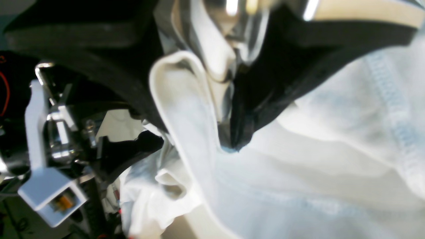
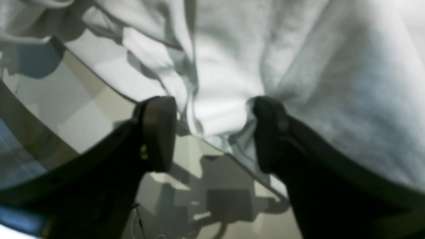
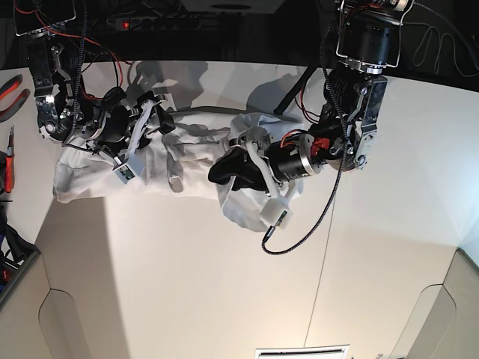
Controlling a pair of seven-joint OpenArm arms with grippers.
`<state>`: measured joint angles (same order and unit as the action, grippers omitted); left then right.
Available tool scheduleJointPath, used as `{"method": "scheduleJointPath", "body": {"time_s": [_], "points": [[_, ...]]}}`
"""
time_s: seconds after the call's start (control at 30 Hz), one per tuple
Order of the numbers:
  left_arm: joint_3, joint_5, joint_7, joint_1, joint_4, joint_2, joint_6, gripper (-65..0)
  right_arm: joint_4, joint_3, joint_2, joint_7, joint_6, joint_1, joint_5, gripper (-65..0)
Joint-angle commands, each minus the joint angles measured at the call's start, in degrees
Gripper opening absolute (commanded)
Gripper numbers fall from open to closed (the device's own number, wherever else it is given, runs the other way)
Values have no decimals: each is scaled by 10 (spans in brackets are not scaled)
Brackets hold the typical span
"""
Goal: Layout the t-shirt on the table in an organized manner, then fold the t-shirt properly
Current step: 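Lift the strip end with the left gripper and fold it toward the right gripper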
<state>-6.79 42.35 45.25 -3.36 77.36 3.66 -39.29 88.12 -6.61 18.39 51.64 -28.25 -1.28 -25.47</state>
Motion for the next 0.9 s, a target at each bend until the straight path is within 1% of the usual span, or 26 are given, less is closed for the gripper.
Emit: {"method": "scheduleJointPath", "body": {"time_s": [0.0,0.13,0.23,0.43,0.6,0.7,0.83,0.87], "points": [[-1,33,-6,-13,11,-2,-7,-422,8,4,5,-9,-1,6,-7,-290],[-1,118,50,-16,15,-2,-7,-422,8,4,5,-9,-1,6,-7,-290],[-1,165,78,-16,26,-2,-7,-422,8,4,5,-9,-1,6,-7,-290],[0,193,114,-16,81,-2,-7,-422,8,4,5,-9,-1,6,-7,-290],[-1,189,142,-16,115,-2,-7,-422,8,4,5,-9,-1,6,-7,-290],[-1,159,142,-14,115,-2,-7,-421,8,4,5,-9,-1,6,-7,-290],[-1,123,141,-14,115,-2,-7,-338,8,4,5,-9,-1,6,-7,-290],[-1,115,141,-14,115,-2,-7,-331,8,4,5,-9,-1,6,-7,-290]]}}
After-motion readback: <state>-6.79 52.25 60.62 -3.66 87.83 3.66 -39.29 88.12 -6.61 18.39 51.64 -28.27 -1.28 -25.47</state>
